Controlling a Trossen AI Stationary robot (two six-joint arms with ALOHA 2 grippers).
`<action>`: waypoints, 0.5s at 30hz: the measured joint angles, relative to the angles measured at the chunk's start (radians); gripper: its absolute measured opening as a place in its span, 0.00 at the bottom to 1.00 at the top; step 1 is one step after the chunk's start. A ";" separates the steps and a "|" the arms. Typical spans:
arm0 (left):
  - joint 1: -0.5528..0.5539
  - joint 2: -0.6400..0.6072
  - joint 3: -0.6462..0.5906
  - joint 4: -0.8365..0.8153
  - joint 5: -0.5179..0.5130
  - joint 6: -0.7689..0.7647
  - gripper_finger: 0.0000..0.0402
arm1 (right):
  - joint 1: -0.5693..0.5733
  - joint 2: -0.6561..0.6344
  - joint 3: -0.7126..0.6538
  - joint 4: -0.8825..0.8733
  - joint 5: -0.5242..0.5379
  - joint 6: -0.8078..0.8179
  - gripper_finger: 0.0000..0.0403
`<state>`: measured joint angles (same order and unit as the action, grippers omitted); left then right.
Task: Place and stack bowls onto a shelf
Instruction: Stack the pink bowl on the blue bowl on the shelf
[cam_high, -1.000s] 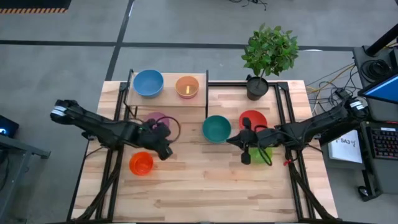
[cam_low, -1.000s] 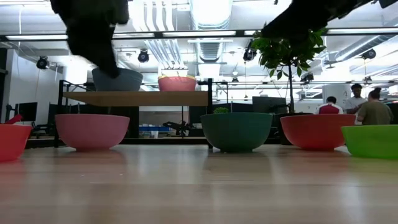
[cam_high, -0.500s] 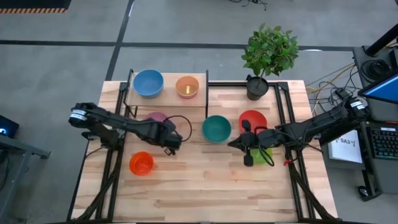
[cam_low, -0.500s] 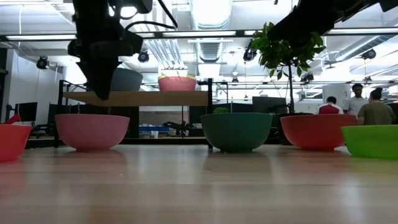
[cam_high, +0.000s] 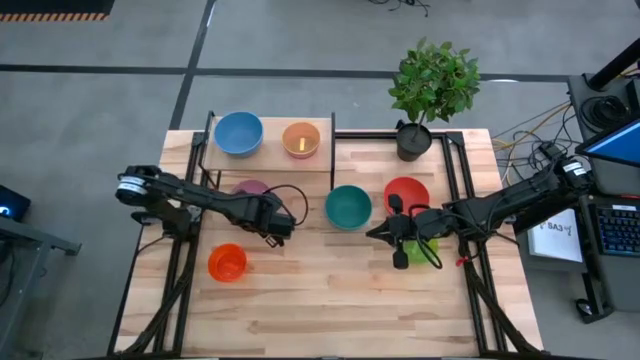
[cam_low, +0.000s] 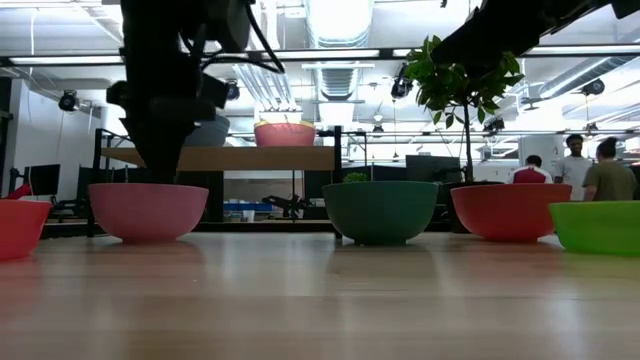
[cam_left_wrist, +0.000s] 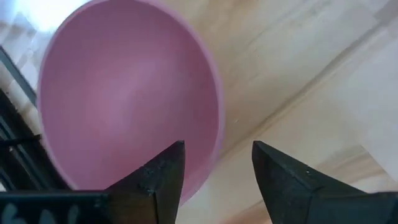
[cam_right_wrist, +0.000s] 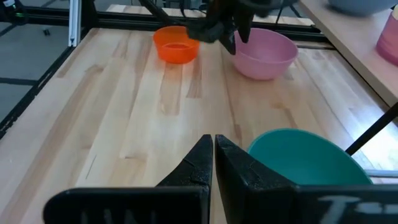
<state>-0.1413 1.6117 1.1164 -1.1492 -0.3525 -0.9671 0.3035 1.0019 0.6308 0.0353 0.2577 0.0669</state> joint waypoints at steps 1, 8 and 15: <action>0.000 0.012 0.000 0.014 -0.001 0.007 0.42 | 0.000 0.000 0.000 0.000 0.000 0.000 0.02; 0.004 0.096 -0.002 0.068 -0.034 0.054 0.36 | 0.000 0.000 0.000 0.000 0.000 0.011 0.02; 0.004 0.141 -0.003 0.069 -0.049 0.072 0.17 | 0.004 0.000 0.000 0.000 0.001 0.019 0.02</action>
<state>-0.1377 1.7526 1.1137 -1.0800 -0.4015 -0.8948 0.3078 1.0019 0.6308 0.0350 0.2584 0.0856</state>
